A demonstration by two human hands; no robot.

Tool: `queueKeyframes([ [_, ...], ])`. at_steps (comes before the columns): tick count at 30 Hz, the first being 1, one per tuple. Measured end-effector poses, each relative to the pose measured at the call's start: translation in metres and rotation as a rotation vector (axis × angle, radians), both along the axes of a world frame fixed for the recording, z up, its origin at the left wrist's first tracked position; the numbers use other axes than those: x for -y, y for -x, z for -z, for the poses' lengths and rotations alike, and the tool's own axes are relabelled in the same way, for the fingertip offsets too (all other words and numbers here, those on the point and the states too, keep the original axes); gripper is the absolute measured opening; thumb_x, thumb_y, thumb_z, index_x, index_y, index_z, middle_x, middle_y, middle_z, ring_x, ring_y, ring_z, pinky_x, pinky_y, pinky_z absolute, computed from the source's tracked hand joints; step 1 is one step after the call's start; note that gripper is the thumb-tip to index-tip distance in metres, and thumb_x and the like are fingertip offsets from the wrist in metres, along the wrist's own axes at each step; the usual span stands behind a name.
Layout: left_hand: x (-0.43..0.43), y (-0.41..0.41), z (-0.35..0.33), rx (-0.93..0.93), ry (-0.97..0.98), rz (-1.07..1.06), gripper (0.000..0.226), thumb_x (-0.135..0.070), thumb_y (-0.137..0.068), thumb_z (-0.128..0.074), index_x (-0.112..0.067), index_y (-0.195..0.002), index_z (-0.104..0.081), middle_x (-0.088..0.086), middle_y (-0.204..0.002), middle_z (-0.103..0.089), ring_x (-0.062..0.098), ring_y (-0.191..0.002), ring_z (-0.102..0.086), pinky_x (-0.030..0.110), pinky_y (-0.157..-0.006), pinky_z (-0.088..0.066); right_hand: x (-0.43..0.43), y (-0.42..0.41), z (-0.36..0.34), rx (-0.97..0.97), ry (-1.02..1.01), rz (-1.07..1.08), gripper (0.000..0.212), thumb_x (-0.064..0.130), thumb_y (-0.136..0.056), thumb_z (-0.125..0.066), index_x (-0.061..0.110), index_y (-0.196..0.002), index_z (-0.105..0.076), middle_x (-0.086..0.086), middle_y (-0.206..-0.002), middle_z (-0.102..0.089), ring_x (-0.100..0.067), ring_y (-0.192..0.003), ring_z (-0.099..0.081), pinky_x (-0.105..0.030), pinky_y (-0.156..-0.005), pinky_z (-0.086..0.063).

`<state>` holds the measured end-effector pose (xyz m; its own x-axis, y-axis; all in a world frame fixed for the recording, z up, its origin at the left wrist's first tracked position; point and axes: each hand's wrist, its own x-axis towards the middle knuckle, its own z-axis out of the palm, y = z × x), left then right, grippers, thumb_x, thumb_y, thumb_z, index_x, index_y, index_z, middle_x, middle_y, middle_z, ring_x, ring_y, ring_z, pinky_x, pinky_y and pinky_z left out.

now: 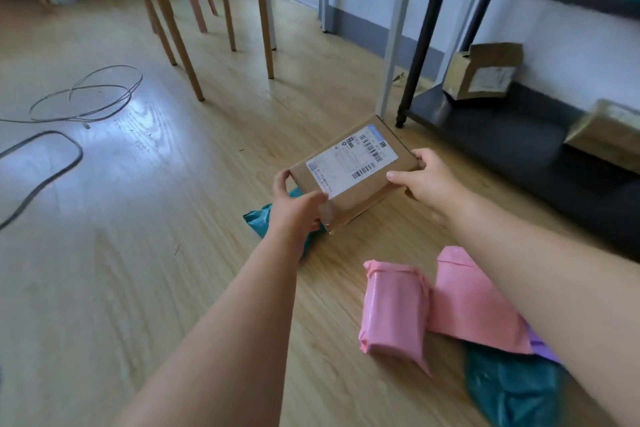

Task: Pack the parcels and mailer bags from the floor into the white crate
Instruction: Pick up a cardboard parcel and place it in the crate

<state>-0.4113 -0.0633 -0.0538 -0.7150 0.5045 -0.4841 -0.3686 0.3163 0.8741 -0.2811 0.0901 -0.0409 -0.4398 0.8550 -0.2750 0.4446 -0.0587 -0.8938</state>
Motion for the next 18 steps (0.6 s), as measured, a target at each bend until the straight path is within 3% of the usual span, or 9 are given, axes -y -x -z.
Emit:
queueKeyframes([
  [3, 0.002, -0.038, -0.024, -0.026, -0.029, 0.005, 0.047, -0.014, -0.083, -0.069, -0.026, -0.119, -0.04, 0.009, -0.105, -0.065, 0.027, -0.091, -0.07, 0.042, -0.08, -0.06, 0.011, -0.048, -0.017, -0.146, 0.081, 0.071, 0.05, 0.003, -0.086, -0.066, 0.024, -0.126, -0.046, -0.003, -0.115, -0.061, -0.021, -0.102, -0.063, -0.04, -0.088, -0.055],
  [6, 0.004, -0.077, -0.047, -0.14, -0.001, 0.028, 0.045, -0.023, -0.083, -0.073, -0.017, -0.112, -0.039, 0.01, -0.106, -0.062, 0.026, -0.088, -0.069, 0.044, -0.075, -0.06, 0.025, -0.093, -0.038, -0.252, 0.134, 0.145, 0.059, -0.005, -0.089, -0.059, 0.022, -0.138, -0.041, -0.003, -0.111, -0.061, -0.023, -0.103, -0.063, -0.046, -0.092, -0.055],
  [10, 0.012, -0.119, -0.074, -0.229, 0.036, 0.082, 0.044, -0.028, -0.083, -0.073, -0.015, -0.112, -0.043, 0.006, -0.1, -0.062, 0.017, -0.081, -0.068, 0.035, -0.07, -0.061, 0.042, -0.144, -0.063, -0.271, 0.135, 0.199, 0.07, -0.004, -0.089, -0.059, 0.027, -0.146, -0.033, 0.0, -0.109, -0.063, -0.024, -0.101, -0.065, -0.043, -0.088, -0.055],
  [14, 0.02, -0.16, -0.098, -0.304, -0.009, 0.235, 0.048, -0.025, -0.083, -0.073, -0.019, -0.125, -0.05, 0.005, -0.109, -0.064, 0.018, -0.083, -0.067, 0.038, -0.078, -0.06, 0.057, -0.192, -0.086, -0.279, 0.147, 0.277, 0.083, 0.004, -0.087, -0.065, 0.022, -0.153, -0.018, -0.007, -0.12, -0.062, -0.026, -0.102, -0.066, -0.043, -0.089, -0.055],
  [16, 0.019, -0.173, -0.106, -0.351, -0.018, 0.288, 0.05, -0.028, -0.081, -0.074, -0.021, -0.127, -0.055, 0.004, -0.113, -0.065, 0.02, -0.091, -0.067, 0.04, -0.084, -0.058, 0.061, -0.204, -0.094, -0.267, 0.156, 0.286, 0.066, 0.007, -0.085, -0.067, 0.011, -0.144, -0.036, -0.011, -0.119, -0.065, -0.028, -0.102, -0.066, -0.043, -0.089, -0.055],
  [18, 0.018, -0.186, -0.113, -0.402, -0.022, 0.342, 0.045, -0.031, -0.08, -0.074, -0.022, -0.122, -0.06, 0.002, -0.11, -0.067, 0.021, -0.093, -0.067, 0.037, -0.082, -0.058, 0.068, -0.218, -0.104, -0.245, 0.134, 0.271, 0.035, 0.009, -0.085, -0.066, 0.011, -0.12, -0.059, -0.01, -0.113, -0.069, -0.03, -0.107, -0.064, -0.046, -0.094, -0.052],
])
